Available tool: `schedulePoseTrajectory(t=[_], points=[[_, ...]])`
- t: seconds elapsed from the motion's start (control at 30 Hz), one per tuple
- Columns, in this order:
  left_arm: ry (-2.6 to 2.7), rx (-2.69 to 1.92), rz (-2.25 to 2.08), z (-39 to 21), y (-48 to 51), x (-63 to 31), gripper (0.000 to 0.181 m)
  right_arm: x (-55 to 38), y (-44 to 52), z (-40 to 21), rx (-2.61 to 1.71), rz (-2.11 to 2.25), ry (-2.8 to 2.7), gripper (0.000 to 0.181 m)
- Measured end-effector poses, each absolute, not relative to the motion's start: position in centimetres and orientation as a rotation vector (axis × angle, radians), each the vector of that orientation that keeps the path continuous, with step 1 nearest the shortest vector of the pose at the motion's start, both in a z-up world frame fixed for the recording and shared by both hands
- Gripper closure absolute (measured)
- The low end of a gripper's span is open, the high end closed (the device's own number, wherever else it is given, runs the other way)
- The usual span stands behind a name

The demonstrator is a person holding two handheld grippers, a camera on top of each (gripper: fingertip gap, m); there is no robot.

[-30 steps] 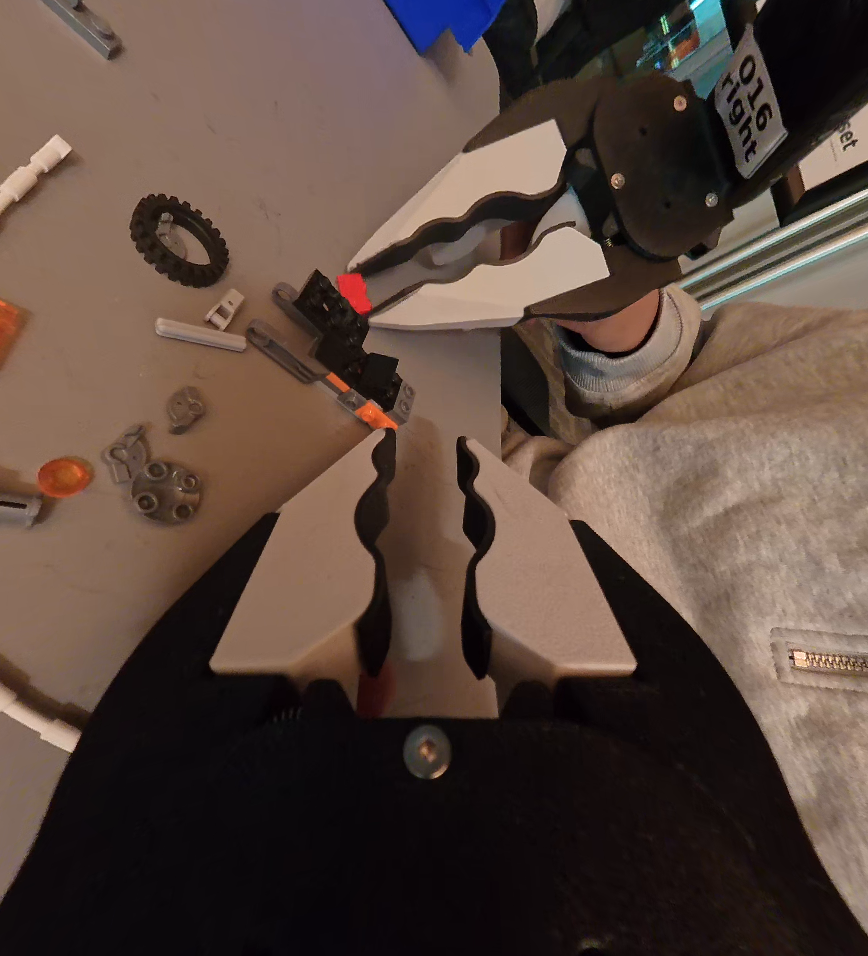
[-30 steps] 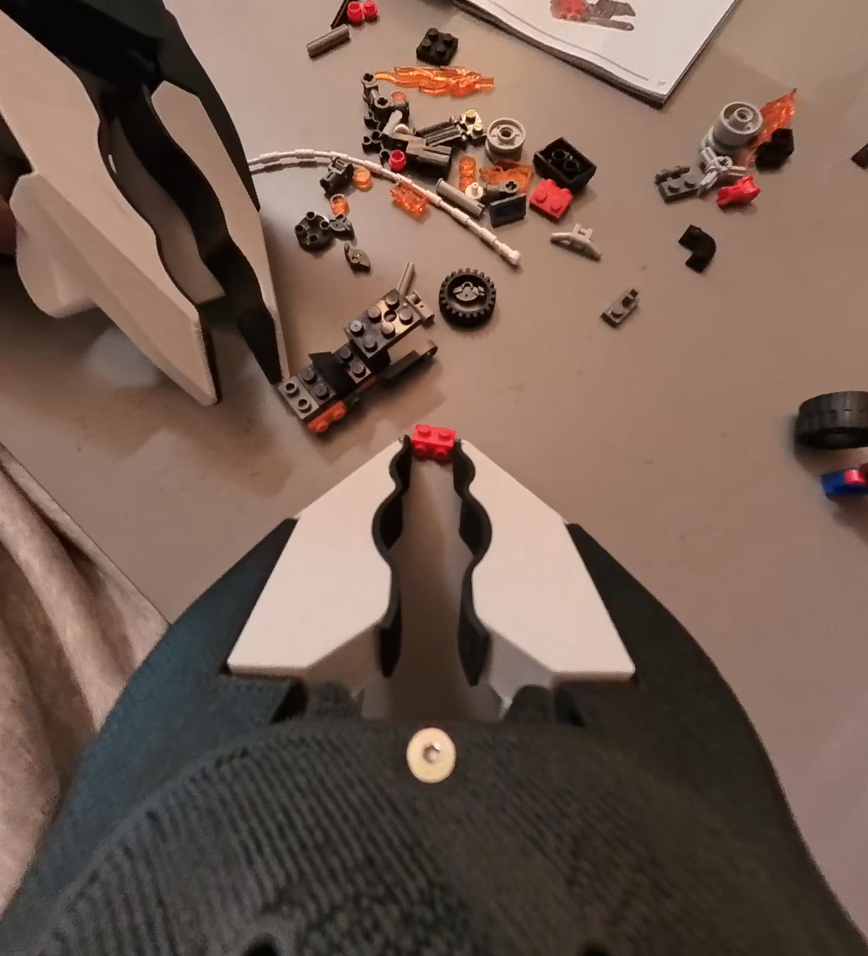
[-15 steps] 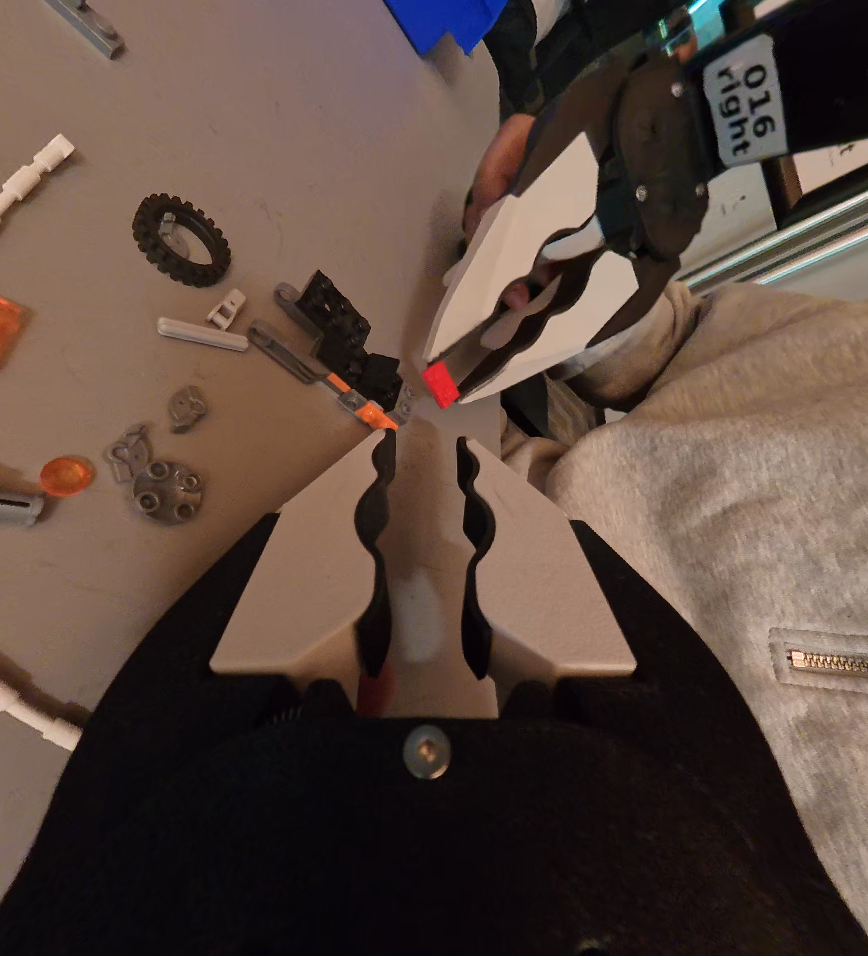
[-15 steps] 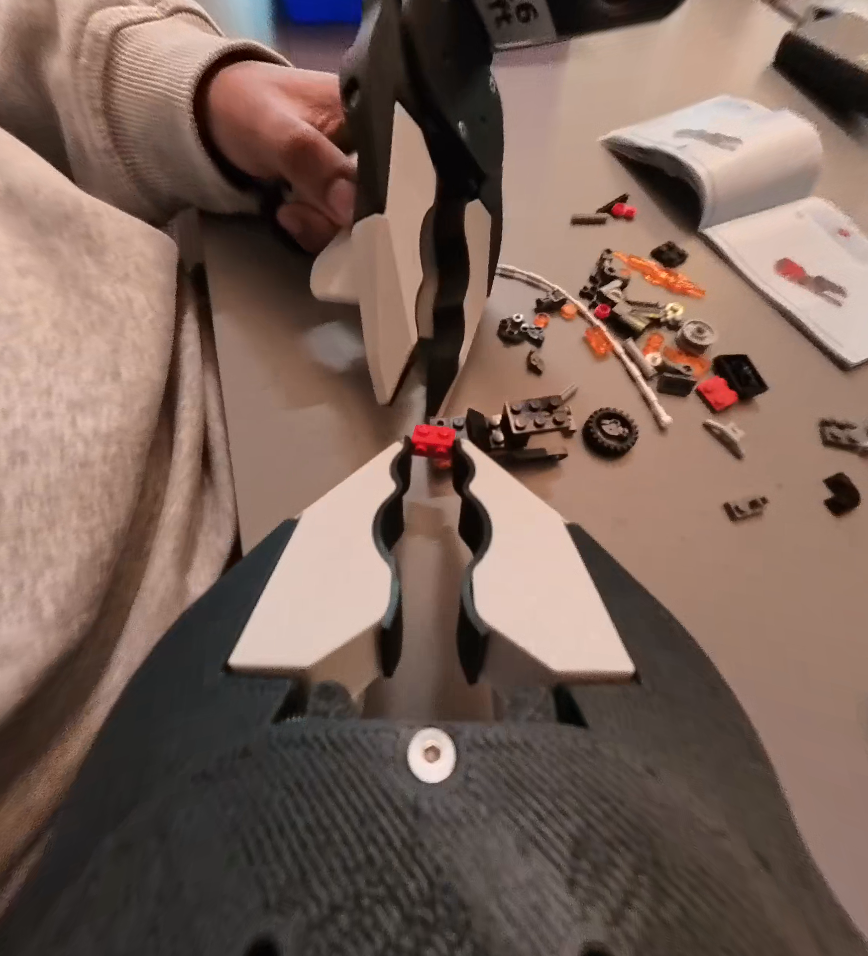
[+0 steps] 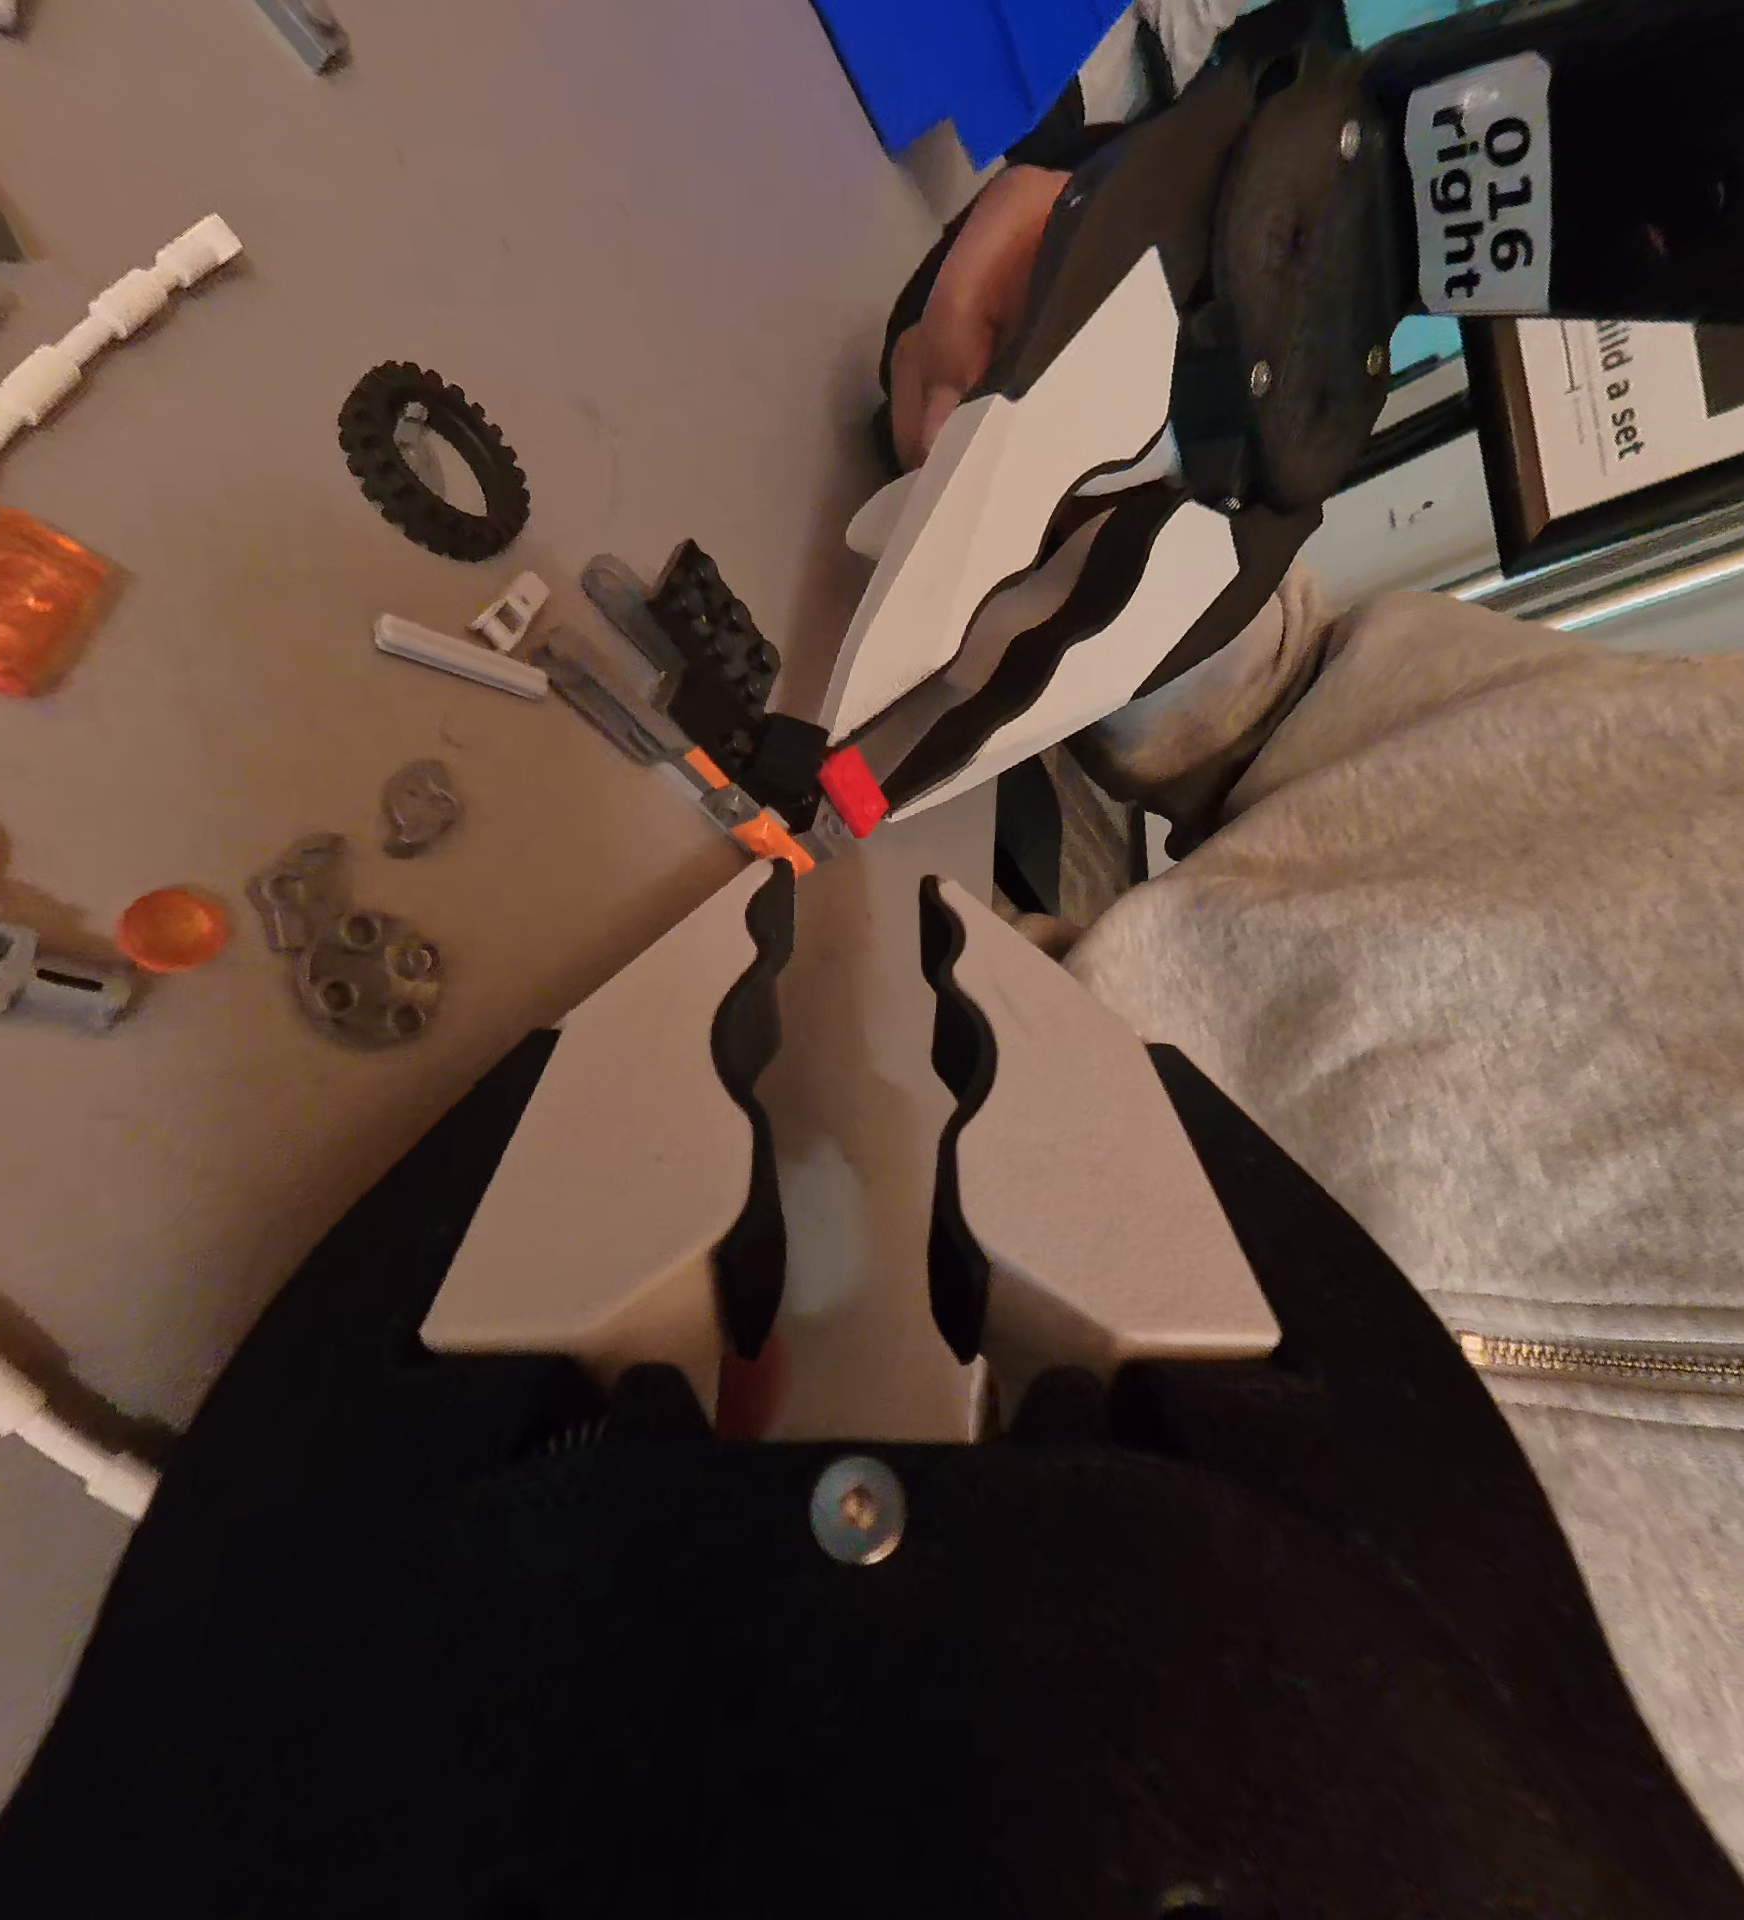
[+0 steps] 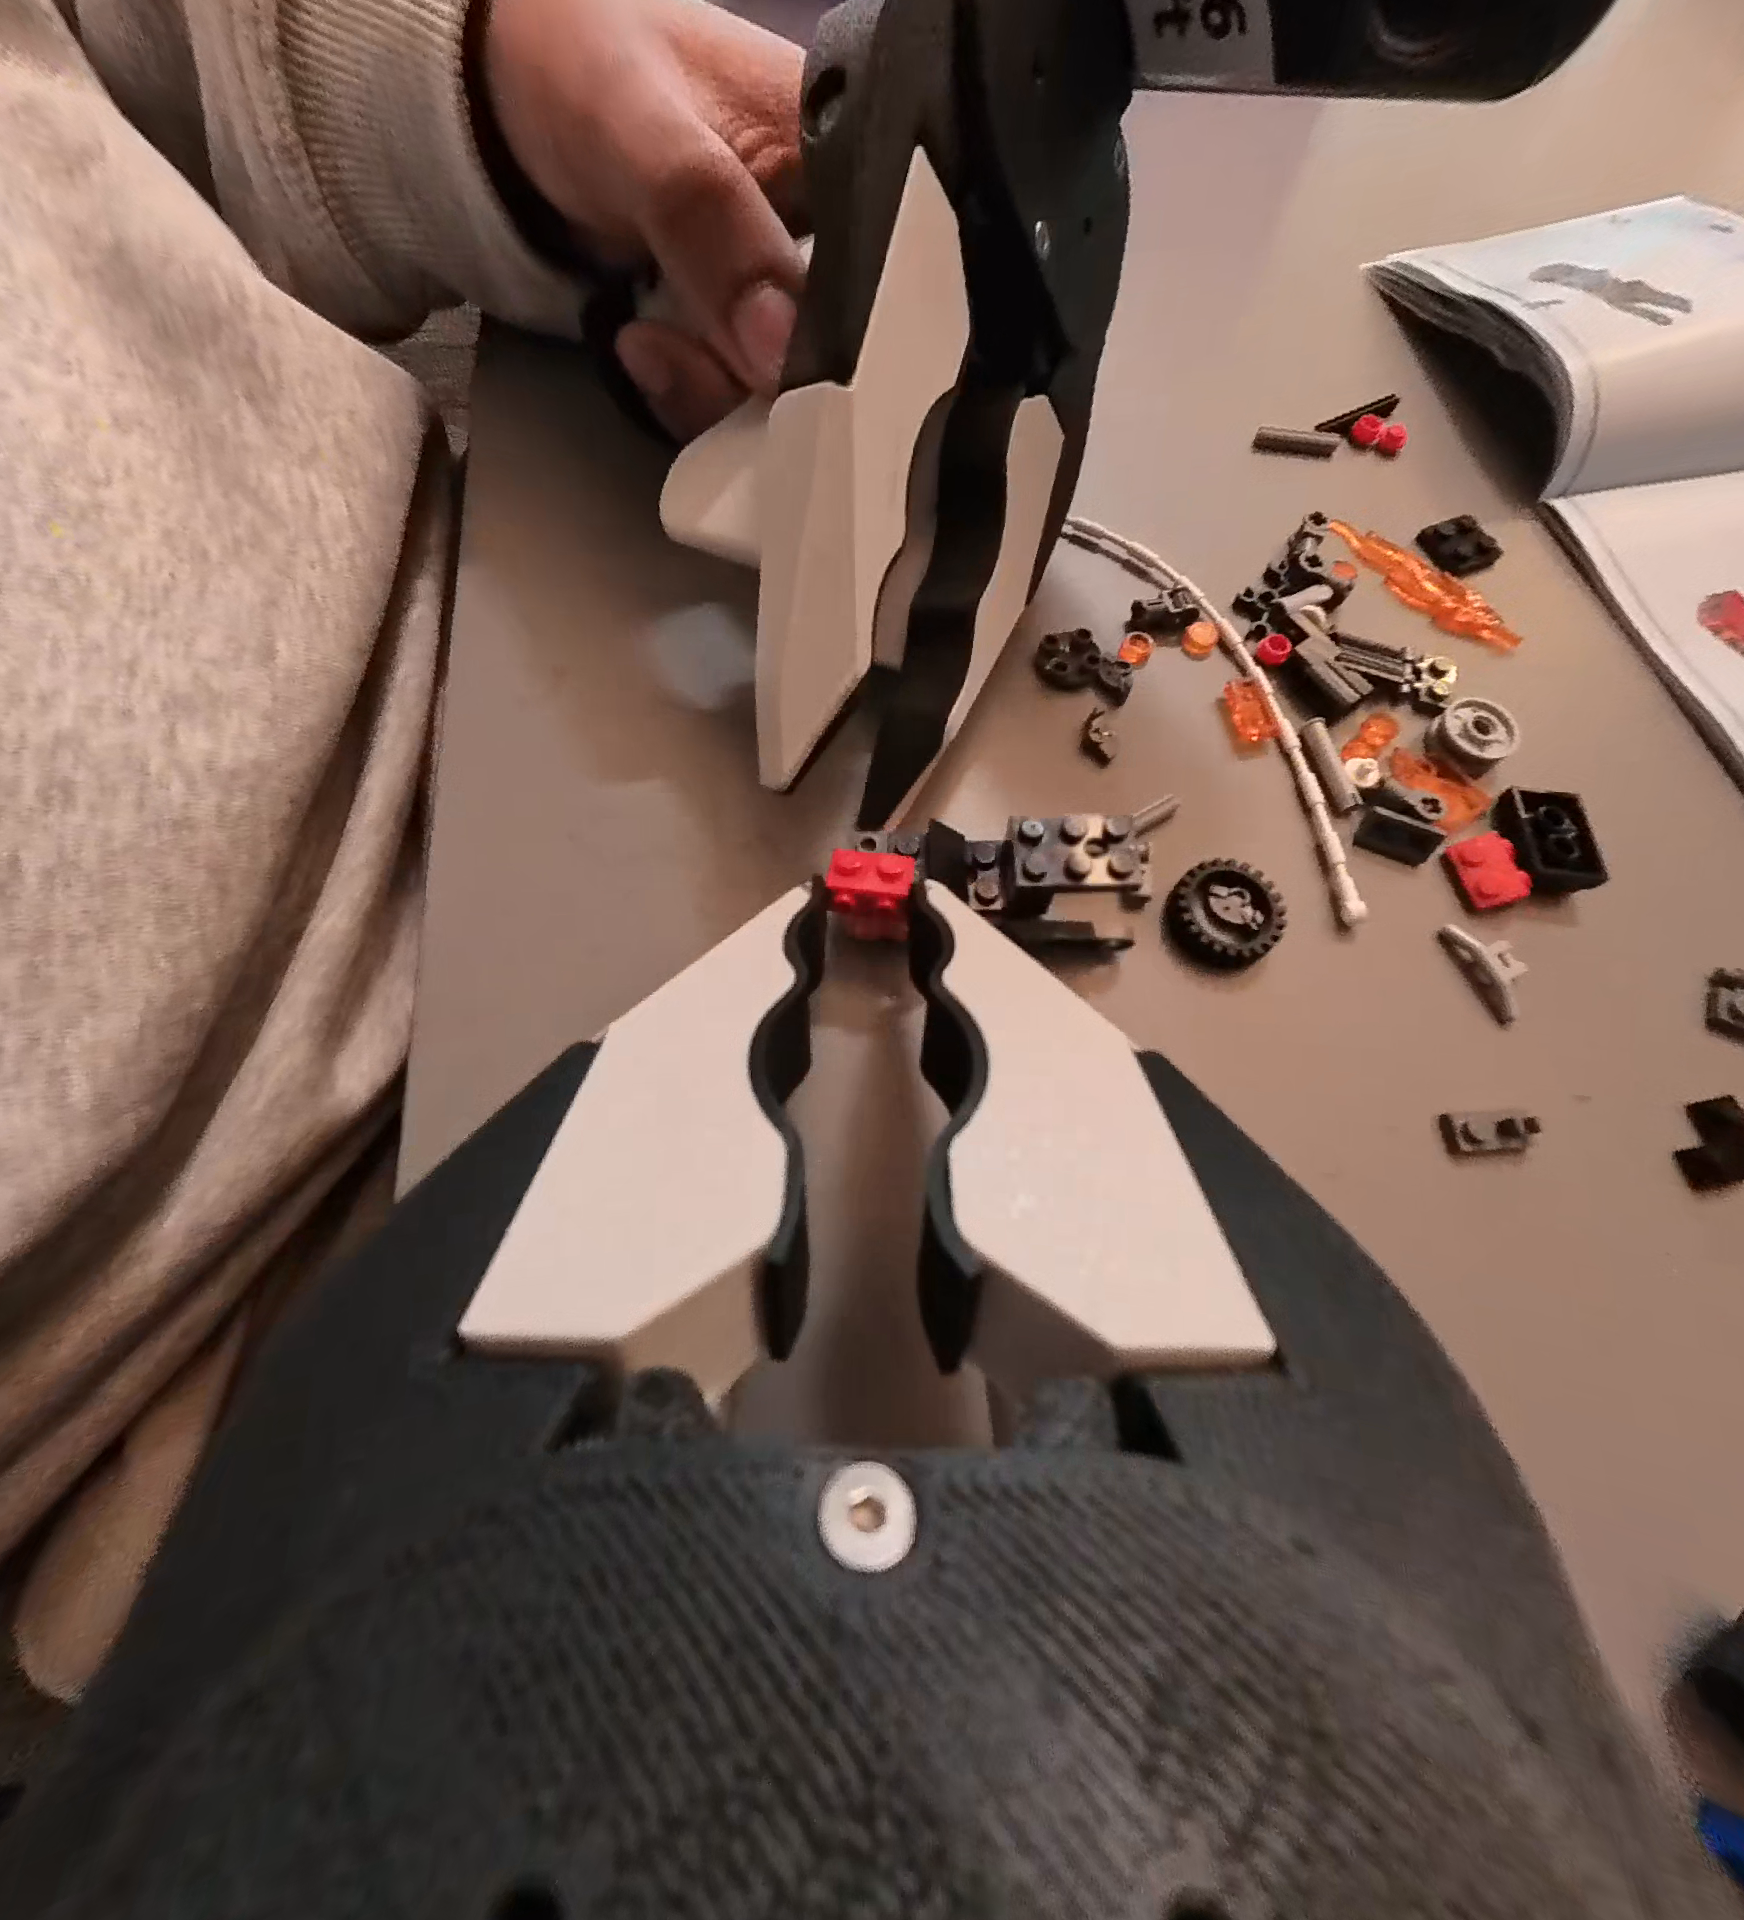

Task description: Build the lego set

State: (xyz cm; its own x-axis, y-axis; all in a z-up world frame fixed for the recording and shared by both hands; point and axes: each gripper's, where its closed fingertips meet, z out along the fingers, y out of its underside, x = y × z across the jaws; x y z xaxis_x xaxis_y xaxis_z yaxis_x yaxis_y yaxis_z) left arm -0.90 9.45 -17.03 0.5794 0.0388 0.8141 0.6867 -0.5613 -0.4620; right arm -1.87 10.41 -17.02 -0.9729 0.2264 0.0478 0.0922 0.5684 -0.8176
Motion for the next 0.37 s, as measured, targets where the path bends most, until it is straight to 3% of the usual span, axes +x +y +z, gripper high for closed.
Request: schedulePoseTrajectory(t=[0.37], points=[[-0.641,-2.003,-0.943,-17.18,9.64,-1.53,0.154,-2.06,10.70,-16.86,-0.212,1.383,-2.654,0.167]])
